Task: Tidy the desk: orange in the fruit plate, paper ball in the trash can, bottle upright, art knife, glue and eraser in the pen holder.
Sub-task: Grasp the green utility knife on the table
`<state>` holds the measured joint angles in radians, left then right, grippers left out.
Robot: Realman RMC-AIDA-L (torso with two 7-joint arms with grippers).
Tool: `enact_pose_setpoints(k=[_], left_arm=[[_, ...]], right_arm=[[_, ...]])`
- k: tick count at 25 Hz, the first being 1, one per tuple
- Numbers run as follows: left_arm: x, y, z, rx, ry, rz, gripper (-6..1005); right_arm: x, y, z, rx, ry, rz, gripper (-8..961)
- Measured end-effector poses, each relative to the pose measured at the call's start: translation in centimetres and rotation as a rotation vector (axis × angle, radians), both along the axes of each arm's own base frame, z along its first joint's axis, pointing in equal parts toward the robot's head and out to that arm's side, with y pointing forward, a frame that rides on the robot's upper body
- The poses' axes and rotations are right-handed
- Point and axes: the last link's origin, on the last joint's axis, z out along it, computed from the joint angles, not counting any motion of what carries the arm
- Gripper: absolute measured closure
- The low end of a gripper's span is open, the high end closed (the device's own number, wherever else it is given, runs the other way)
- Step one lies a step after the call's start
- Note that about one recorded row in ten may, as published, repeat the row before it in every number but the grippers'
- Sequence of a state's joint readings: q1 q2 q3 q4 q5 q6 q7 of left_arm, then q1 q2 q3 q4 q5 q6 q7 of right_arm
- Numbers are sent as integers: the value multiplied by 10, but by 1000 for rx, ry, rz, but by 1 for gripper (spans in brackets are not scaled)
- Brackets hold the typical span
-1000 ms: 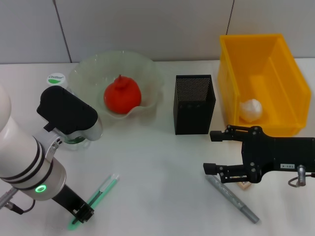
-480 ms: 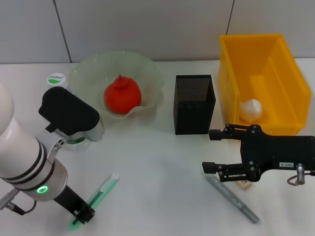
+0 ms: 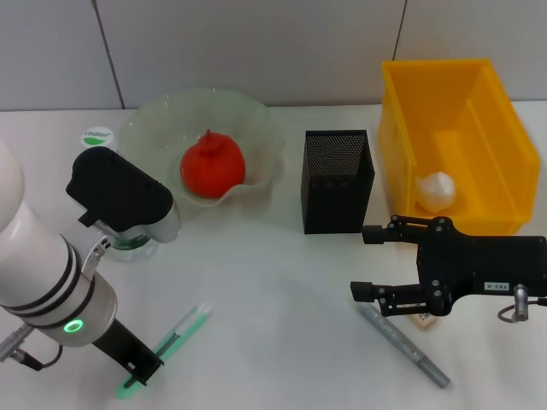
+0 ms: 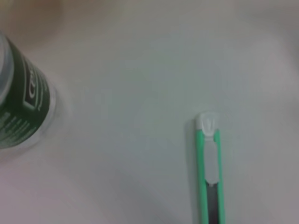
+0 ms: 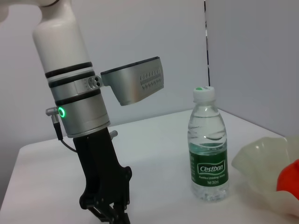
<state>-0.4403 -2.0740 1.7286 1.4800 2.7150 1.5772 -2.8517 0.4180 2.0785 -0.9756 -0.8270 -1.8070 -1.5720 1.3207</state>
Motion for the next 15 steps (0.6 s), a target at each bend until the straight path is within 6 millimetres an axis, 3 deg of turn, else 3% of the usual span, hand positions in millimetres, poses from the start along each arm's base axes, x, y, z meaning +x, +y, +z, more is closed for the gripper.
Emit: enact_pose_setpoints(k=[7, 15], left_arm=[[1, -1, 4, 10, -6, -4, 993], [4, -2, 7, 0, -15, -4, 987]], right_arm=[[1, 0, 0, 0, 1, -4, 127], [1, 1, 0, 4, 8, -11, 127]])
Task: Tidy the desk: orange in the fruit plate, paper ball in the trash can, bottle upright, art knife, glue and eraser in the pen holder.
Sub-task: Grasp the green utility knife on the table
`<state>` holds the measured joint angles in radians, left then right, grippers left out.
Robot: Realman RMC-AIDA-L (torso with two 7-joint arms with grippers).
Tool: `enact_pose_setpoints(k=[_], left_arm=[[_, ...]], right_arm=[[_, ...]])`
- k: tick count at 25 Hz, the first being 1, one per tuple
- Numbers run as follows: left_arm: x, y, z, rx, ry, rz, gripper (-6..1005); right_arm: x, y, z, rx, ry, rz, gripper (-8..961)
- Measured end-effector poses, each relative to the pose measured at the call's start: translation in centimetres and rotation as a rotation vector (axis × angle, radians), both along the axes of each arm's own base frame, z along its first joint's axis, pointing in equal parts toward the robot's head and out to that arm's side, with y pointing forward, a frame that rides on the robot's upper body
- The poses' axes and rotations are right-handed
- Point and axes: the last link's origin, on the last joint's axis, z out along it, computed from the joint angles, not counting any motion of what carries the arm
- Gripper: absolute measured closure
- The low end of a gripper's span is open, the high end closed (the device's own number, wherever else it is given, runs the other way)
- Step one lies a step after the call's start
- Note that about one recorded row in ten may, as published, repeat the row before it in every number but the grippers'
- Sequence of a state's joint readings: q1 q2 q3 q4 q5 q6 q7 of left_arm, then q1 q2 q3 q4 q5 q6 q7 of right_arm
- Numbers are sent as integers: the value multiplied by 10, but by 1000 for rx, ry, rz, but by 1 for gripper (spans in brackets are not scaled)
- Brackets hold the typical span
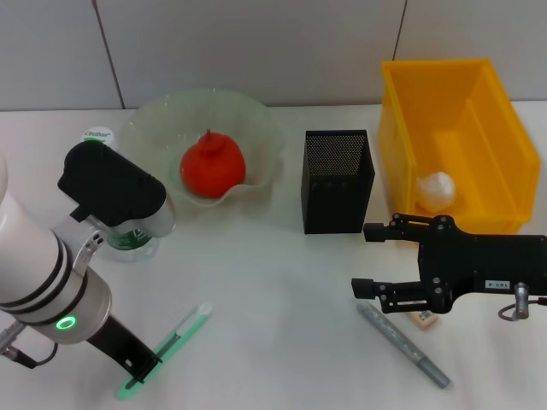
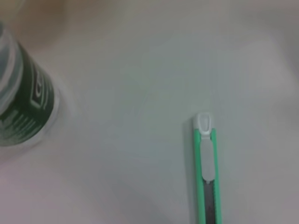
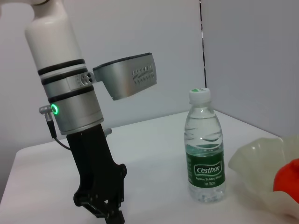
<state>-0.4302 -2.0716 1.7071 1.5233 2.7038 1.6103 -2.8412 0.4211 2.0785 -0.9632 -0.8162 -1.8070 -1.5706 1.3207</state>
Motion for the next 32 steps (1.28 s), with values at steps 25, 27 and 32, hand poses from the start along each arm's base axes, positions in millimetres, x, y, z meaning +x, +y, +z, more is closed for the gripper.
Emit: enact_pose_setpoints(k=[25, 27, 32], left_arm=[[-7, 4, -6, 8, 9, 28, 508], [-8, 4, -6, 7, 10, 30, 505], [-8, 4, -6, 2, 13, 32, 541]], right_arm=[[-1, 1, 0, -2, 1, 3, 127], [-1, 1, 0, -2, 1, 3, 127], [-1, 1, -1, -2, 1, 2, 127]])
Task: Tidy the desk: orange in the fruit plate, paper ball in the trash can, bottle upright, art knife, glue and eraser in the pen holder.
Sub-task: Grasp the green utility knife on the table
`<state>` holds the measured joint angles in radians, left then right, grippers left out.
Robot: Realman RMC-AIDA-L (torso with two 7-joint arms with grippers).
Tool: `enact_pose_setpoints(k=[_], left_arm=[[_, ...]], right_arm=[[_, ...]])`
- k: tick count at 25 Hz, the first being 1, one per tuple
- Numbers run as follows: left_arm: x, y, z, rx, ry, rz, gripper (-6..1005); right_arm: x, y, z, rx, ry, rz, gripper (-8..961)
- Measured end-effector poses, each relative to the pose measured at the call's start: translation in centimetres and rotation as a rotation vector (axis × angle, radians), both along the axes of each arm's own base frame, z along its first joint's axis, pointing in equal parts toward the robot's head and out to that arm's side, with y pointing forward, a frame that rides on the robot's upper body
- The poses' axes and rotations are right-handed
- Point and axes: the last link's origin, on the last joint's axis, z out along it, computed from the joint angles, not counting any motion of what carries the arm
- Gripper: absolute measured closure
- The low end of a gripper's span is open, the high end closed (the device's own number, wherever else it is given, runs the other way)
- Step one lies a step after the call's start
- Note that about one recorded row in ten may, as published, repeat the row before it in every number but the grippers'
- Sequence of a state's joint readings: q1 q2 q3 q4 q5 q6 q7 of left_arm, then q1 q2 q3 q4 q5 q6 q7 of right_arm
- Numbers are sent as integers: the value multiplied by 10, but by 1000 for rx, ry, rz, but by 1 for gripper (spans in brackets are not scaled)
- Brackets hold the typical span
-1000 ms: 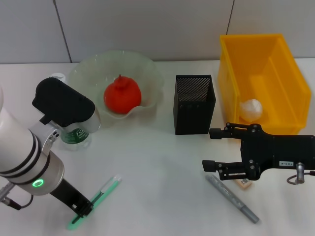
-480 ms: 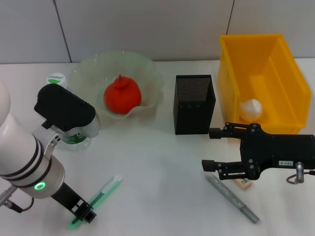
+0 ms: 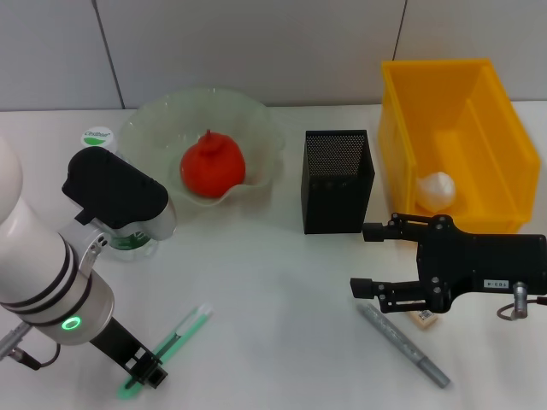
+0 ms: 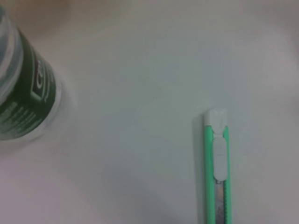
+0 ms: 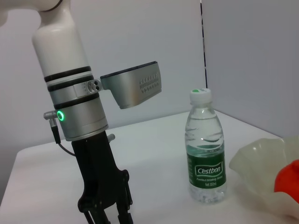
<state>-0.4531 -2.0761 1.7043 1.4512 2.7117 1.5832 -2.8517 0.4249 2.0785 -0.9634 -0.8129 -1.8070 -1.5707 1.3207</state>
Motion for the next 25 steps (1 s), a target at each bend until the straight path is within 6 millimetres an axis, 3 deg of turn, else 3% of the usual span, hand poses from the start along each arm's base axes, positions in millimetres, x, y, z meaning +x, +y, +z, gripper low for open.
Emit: enact_pose_setpoints(k=[25], left_arm=[[3, -3, -5, -21, 12, -8, 686]], right_arm=[[1, -1, -1, -3, 3, -5, 128]])
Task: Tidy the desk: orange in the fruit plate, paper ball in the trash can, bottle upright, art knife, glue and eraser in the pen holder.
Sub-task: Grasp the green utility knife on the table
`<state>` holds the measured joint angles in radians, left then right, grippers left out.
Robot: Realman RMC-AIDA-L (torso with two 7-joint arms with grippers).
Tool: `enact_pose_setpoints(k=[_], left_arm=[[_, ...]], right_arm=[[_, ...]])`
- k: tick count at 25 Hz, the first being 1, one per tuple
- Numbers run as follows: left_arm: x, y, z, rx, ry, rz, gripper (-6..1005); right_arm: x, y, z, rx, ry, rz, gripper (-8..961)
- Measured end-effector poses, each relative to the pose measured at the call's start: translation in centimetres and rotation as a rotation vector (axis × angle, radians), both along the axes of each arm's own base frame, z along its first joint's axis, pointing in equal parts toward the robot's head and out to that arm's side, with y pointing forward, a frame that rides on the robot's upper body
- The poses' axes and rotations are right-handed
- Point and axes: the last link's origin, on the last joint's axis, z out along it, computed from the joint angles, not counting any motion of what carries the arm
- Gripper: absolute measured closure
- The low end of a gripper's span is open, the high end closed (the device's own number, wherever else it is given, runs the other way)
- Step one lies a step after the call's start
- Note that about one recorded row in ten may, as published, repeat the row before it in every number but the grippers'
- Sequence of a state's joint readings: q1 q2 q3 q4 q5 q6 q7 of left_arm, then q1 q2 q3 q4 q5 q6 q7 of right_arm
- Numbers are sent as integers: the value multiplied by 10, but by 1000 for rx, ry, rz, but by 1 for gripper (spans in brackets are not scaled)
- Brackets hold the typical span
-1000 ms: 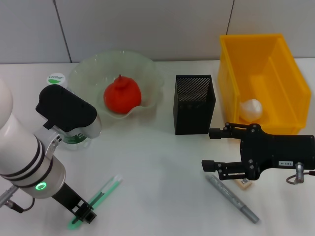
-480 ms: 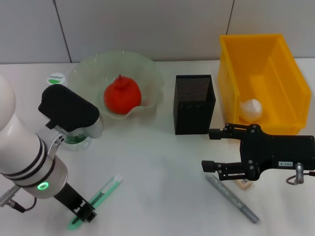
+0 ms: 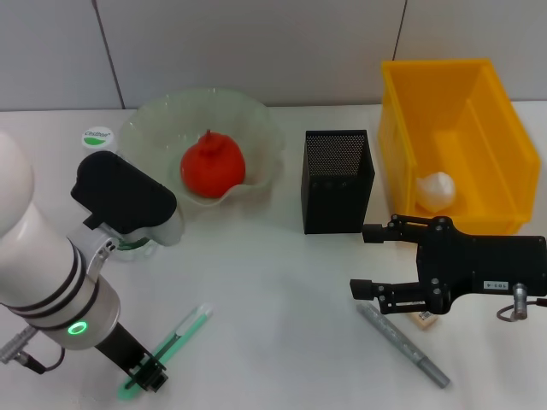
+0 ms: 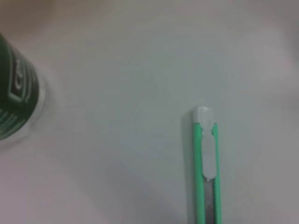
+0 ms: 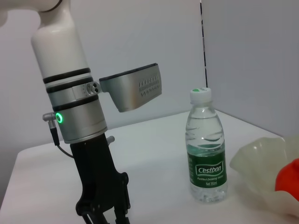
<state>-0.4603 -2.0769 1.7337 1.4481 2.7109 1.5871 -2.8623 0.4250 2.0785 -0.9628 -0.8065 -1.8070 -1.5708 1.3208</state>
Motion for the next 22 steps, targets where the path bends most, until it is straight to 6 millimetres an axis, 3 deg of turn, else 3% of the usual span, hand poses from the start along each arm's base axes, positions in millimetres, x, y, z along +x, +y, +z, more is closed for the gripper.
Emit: enact_pose_setpoints(k=[13, 22], left_arm=[[4, -1, 0, 3, 9, -25, 802], [11, -2, 30, 75, -109, -37, 841]], right_arm=[[0, 0, 0, 2, 2, -3, 128], [2, 1, 8, 22, 29, -20, 128]])
